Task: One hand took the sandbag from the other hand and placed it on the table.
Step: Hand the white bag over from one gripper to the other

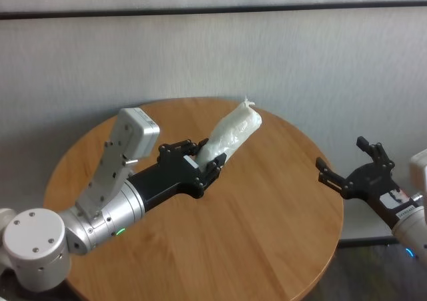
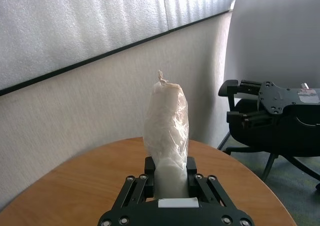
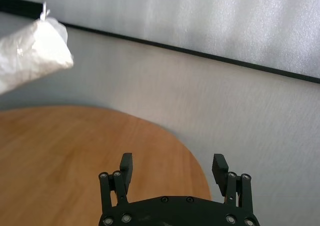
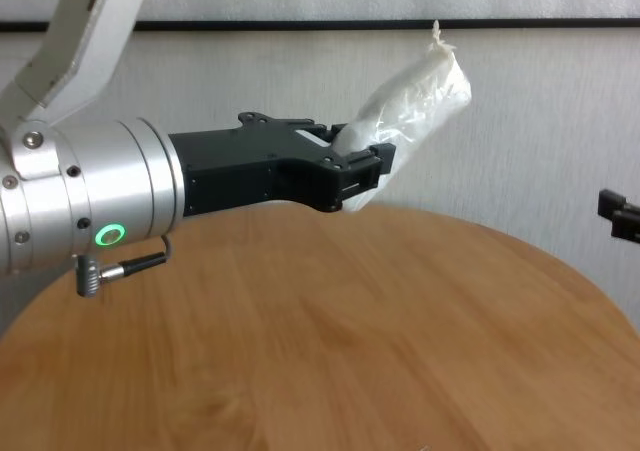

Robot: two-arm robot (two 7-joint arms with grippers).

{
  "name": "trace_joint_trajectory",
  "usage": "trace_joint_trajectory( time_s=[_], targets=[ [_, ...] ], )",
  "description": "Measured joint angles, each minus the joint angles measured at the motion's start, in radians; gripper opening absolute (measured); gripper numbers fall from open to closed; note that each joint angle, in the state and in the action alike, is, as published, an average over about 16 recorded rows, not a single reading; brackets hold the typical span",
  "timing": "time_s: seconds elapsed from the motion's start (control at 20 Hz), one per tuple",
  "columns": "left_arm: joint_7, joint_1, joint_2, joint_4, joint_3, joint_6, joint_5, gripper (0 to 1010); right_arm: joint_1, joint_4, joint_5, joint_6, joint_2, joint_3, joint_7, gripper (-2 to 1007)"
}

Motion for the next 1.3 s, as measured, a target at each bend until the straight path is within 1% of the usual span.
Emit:
trace_joint_trajectory(
  time_s=[0.15, 0.25, 0.35, 0.45, 0.65, 0.9, 1.1, 1.3],
  targets=[
    [0.000, 0.000, 0.000, 0.000, 0.000, 0.000, 0.000, 381, -0.012, -0.012, 0.058, -0.007, -0.011, 0.018, 0.043, 1003],
    [0.000, 0.000, 0.000, 0.000, 0.000, 0.000, 0.000, 381, -0.018, -0.020, 0.107, -0.003, -0.022, 0.031, 0.074, 1003],
    [0.000, 0.000, 0.000, 0.000, 0.000, 0.000, 0.000, 381, -0.024, -0.028, 0.158, 0.007, -0.033, 0.043, 0.104, 1003],
    [0.000, 0.000, 0.000, 0.000, 0.000, 0.000, 0.000, 381, -0.029, -0.036, 0.213, 0.025, -0.046, 0.055, 0.135, 1003],
    [0.000, 0.000, 0.000, 0.000, 0.000, 0.000, 0.000, 381, -0.040, -0.055, 0.324, 0.073, -0.073, 0.075, 0.195, 1003],
    [0.000, 0.000, 0.000, 0.000, 0.000, 0.000, 0.000, 381, -0.052, -0.076, 0.450, 0.150, -0.102, 0.091, 0.257, 1003],
    [0.000, 0.000, 0.000, 0.000, 0.000, 0.000, 0.000, 381, -0.056, -0.089, 0.537, 0.210, -0.120, 0.097, 0.292, 1003],
    [0.000, 0.000, 0.000, 0.000, 0.000, 0.000, 0.000, 381, -0.051, -0.097, 0.605, 0.259, -0.132, 0.094, 0.315, 1003]
  ],
)
